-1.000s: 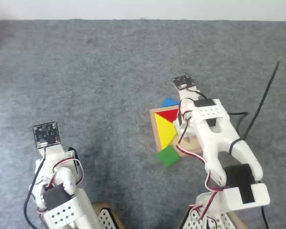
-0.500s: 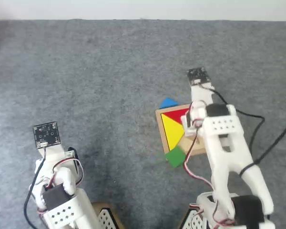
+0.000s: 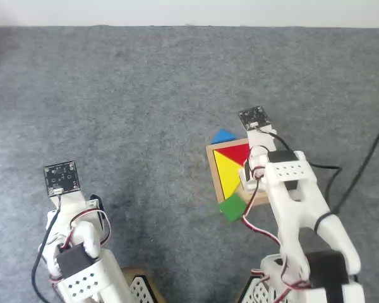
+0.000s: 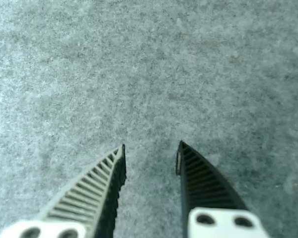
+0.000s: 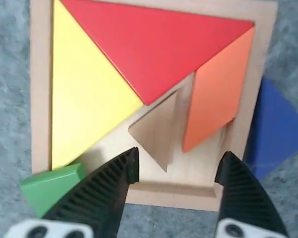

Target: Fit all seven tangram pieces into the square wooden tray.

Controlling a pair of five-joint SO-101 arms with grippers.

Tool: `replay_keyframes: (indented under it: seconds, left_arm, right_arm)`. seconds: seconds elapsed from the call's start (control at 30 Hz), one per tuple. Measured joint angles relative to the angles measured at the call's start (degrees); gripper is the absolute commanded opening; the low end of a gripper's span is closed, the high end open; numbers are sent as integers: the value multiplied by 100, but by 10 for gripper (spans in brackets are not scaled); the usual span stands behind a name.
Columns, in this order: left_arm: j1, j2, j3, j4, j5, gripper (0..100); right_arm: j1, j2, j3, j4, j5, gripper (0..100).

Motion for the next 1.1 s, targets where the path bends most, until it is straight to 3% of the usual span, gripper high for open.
replay_keyframes:
  seconds: [0.37,0.73,1.1]
  left_arm:
    - [0,0,0,0,0,167]
    - [0,0,0,0,0,167]
    - [0,0,0,0,0,167]
  right_arm:
    - [97,580,-44,-53,229,274]
    - [352,1705,-1292,-53,237,274]
    - [818,1749,-1688,-53,246,274]
